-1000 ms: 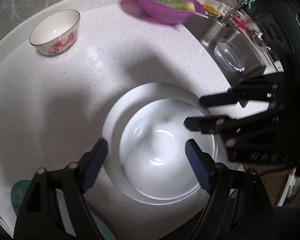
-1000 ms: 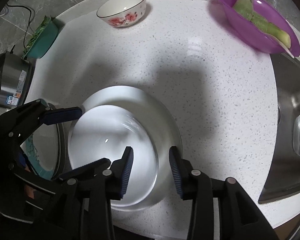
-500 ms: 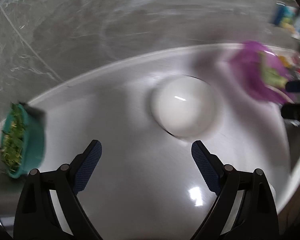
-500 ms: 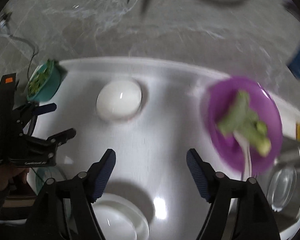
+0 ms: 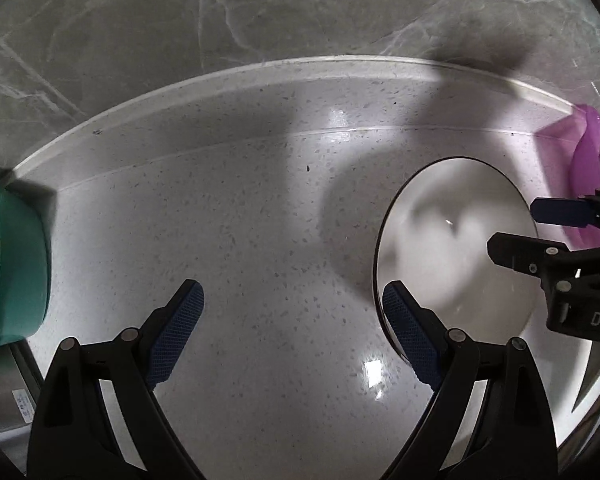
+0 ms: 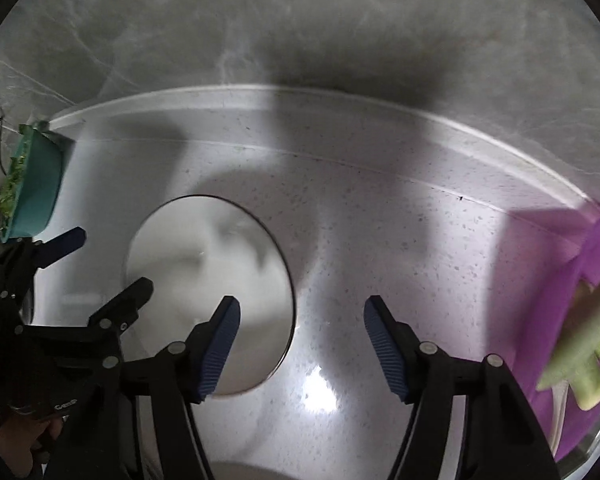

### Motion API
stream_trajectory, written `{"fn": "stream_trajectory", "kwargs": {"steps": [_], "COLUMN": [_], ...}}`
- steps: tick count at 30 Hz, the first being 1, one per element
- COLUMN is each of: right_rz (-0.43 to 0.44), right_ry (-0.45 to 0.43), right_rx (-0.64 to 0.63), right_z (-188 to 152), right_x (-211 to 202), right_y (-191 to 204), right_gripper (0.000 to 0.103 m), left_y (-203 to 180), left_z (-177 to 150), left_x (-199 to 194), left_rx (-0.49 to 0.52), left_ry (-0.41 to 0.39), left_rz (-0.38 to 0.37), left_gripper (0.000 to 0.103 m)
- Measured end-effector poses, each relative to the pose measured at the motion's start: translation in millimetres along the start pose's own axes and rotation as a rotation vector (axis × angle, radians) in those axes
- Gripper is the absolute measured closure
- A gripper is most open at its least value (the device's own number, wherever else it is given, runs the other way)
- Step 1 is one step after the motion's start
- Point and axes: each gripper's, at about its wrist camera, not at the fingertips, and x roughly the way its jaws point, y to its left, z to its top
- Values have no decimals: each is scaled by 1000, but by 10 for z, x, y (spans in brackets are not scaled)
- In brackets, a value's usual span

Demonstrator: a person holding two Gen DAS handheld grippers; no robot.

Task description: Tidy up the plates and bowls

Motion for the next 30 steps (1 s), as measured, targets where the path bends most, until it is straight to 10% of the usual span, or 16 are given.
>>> {"fn": "stream_trajectory", "kwargs": {"steps": [5,14,16,18,30], "right_rz": [34,98,124,87,115], "right_ry": [16,49,50,44,39], "right_rx": [37,65,53,25,42], "right_z": [10,21,46,55,37], "right_x": [125,270,262,261,275], "right_y": [-86,-67,13,93,112], "right_gripper": [36,69,93,93,94], "left_y": [-22,-91,-156,-221,-233], "left_z": [53,129,125,130,75], "left_x": [120,252,244,236,184], "left_rx": [-22,-21,-8,-10,7], "left_ry": [13,22,11,8,-6], "left_rz": [-59,-66,-97,-141,-169], "left_gripper": [32,45,65,91,95]}}
